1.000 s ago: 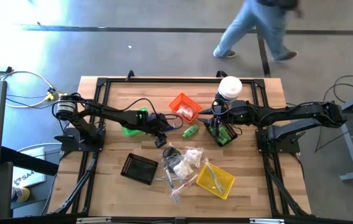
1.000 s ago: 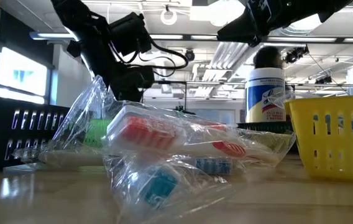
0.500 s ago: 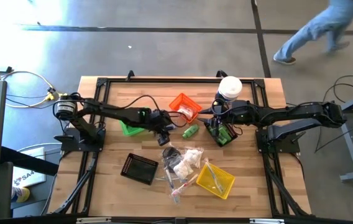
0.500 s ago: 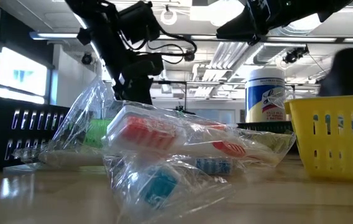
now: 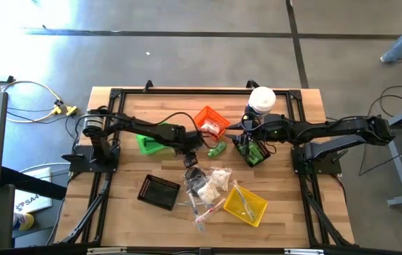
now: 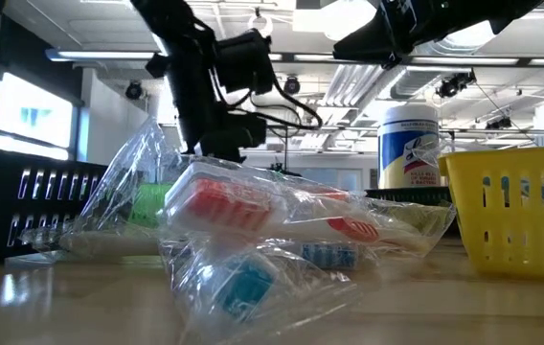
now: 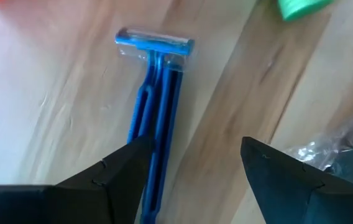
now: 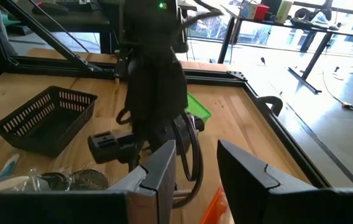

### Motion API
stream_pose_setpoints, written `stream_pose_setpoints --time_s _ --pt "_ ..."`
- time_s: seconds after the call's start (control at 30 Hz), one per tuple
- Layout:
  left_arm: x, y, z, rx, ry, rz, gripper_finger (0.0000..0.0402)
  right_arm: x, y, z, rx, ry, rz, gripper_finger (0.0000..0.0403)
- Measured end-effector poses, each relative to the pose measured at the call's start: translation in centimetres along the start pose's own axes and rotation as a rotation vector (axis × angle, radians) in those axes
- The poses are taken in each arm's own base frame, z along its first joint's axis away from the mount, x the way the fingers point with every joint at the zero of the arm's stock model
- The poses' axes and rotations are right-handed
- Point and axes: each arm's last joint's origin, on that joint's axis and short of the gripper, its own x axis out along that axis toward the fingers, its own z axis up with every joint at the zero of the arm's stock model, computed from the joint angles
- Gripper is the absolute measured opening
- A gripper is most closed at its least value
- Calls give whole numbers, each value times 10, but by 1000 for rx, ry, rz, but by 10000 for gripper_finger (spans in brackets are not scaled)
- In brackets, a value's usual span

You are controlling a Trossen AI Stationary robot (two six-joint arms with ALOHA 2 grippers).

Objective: Pick & Place Travel size toiletries
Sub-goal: Put the blue razor into the green bin

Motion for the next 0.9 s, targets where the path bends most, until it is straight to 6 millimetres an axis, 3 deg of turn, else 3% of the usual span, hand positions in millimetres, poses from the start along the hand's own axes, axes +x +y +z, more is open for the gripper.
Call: stream_pose_setpoints --time_s 0.13,0.43,0.9 --pt "-4 -3 10 2 16 18 248 0 0 0 0 0 0 111" --pt "-10 0 10 39 60 73 248 0 0 0 0 0 0 111" --pt "4 1 9 53 91 82 248 0 0 0 0 -1 0 111"
